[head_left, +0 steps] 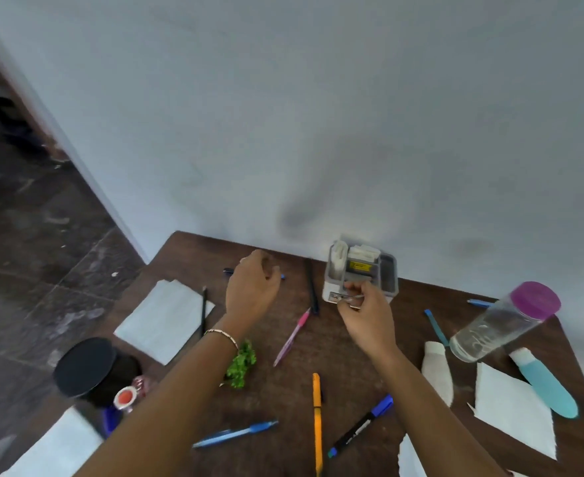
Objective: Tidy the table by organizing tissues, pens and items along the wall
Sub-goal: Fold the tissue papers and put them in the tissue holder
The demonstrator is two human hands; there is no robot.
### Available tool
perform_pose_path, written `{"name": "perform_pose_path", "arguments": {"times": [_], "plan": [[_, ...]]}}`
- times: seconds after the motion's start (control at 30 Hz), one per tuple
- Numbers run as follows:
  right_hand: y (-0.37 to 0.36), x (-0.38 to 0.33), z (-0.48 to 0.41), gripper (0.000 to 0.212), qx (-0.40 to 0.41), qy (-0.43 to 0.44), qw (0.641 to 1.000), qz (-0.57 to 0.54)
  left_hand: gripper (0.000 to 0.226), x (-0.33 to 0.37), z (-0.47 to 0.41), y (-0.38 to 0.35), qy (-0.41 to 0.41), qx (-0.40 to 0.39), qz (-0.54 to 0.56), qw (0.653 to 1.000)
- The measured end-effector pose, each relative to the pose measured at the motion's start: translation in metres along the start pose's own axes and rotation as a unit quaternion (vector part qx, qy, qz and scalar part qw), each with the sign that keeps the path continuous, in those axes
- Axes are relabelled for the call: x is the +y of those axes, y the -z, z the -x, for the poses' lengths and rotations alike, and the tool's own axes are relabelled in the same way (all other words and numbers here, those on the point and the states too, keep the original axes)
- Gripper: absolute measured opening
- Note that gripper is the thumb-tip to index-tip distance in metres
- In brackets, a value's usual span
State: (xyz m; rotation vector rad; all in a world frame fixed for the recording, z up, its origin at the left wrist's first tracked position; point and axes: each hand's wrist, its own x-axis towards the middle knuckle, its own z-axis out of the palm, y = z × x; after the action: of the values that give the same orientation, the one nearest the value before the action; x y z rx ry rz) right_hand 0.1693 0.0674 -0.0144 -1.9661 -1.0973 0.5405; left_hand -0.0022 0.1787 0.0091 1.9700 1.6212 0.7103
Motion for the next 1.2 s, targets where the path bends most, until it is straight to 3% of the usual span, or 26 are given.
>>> {"name": "perform_pose_path", "arguments": {"times": [0.13,0.2,0.33,0.43,0.97,1.2], "plan": [[-0.032,-0.025,0.014,0.022,-0.05,0.037,0.998,-0.011,0.026,-0.061,0.004,0.044,0.092,-0.001,-0.127,0.988],[-0.048,-0.035,0.02,0.019,-0.076,0.052,0.996,-0.019,0.03,-0.082,0.006,0.059,0.13,-0.037,-0.191,0.972],[-0.073,-0.049,0.031,0.017,-0.142,0.065,0.988,-0.011,0.034,-0.113,0.006,0.073,0.119,-0.147,-0.297,0.936],[-0.086,-0.055,0.036,0.015,-0.174,0.074,0.982,0.013,0.039,-0.125,0.005,0.076,0.112,-0.198,-0.314,0.922],[-0.104,-0.067,0.04,0.009,-0.191,0.073,0.979,0.028,0.028,-0.129,-0.002,0.06,0.0,-0.211,-0.438,0.874],[-0.089,-0.065,0.039,0.008,-0.192,0.052,0.98,0.021,0.029,-0.134,-0.012,0.076,0.02,-0.175,-0.39,0.904]]}}
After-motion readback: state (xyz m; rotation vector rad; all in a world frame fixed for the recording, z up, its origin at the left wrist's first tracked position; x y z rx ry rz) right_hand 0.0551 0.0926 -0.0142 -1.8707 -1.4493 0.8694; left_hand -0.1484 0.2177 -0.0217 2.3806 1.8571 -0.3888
